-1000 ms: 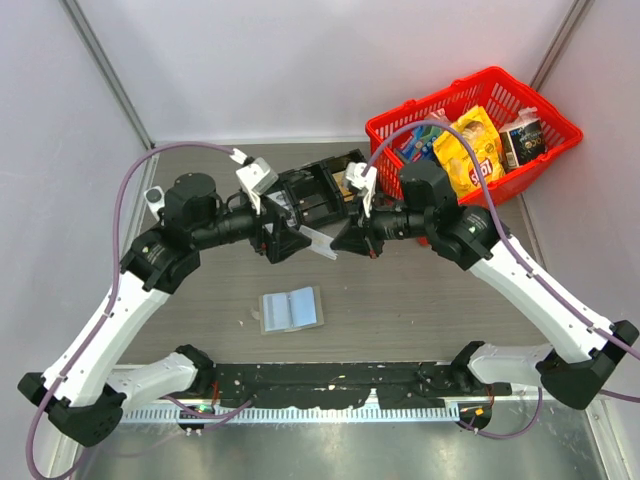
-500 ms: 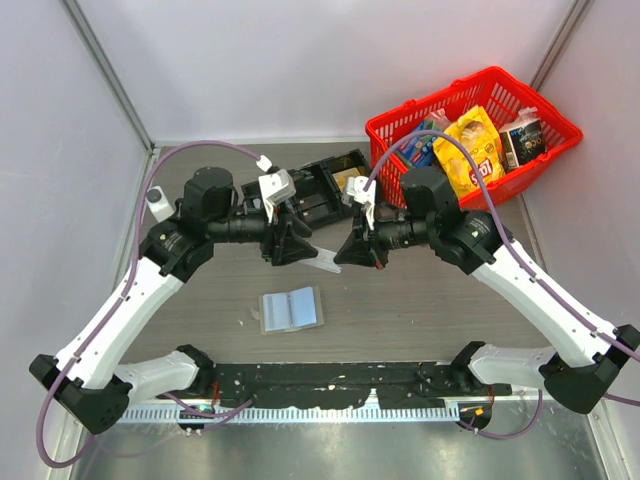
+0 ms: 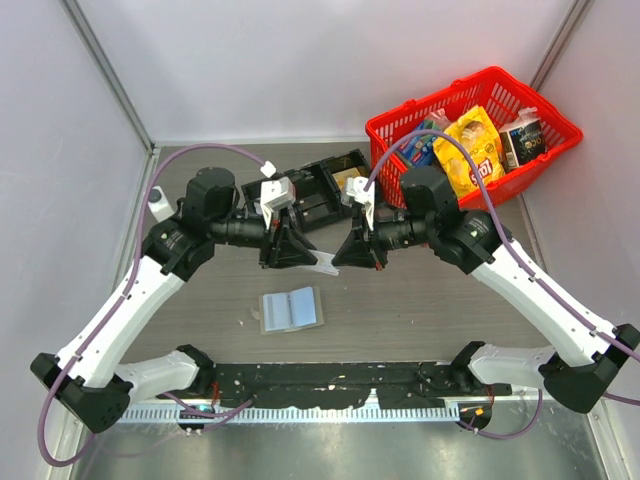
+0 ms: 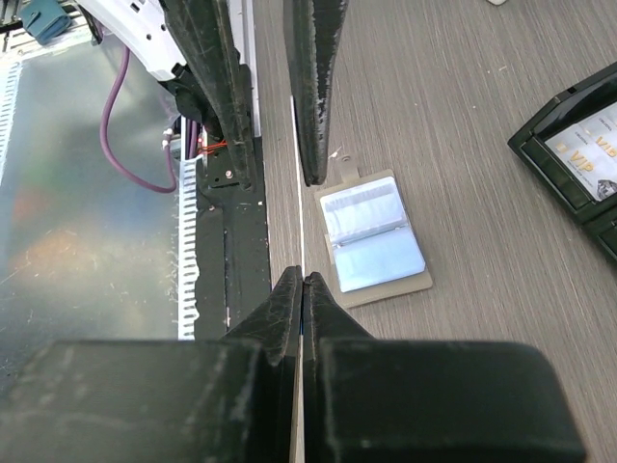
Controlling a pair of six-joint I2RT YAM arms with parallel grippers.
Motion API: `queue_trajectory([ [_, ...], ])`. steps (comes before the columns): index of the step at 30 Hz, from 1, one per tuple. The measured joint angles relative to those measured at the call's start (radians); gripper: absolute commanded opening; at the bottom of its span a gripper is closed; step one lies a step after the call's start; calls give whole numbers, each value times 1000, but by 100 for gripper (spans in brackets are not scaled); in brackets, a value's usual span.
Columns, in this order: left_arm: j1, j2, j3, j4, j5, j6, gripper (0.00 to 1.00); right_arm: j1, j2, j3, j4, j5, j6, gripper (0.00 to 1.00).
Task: Take the credit cards out of the card holder
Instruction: Remove the credit card from the card holder, then place the credit card in the storage box.
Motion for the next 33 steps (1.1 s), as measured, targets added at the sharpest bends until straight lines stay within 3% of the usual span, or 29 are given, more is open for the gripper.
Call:
queue_trajectory([
  [4, 3, -9, -8, -15, -5, 23, 0, 0, 0, 0, 4, -4, 1, 1],
  [8, 9, -10, -9, -31, -23, 45, 0, 0, 0, -8, 9, -7, 1, 3],
  [13, 18, -10, -10, -41, -43, 52, 0, 1, 0, -18, 27, 18, 25, 37],
  [15, 38, -11, -19, -41, -69, 53, 0, 0, -2, -23, 35, 53, 39, 47],
  [18, 108, -1, -44, -40, -112, 50, 0, 0, -14, -44, 47, 126, 66, 52],
  [21, 198, 56, -53, -24, -169, 33, 0, 0, -44, -81, 60, 193, 105, 73],
  [28, 293, 291, -42, 74, -444, -93, 0, 0, -135, -197, 112, 352, 231, 73],
  [33, 322, 536, 130, 63, -648, -148, 0, 0, -143, -237, 127, 414, 296, 74],
])
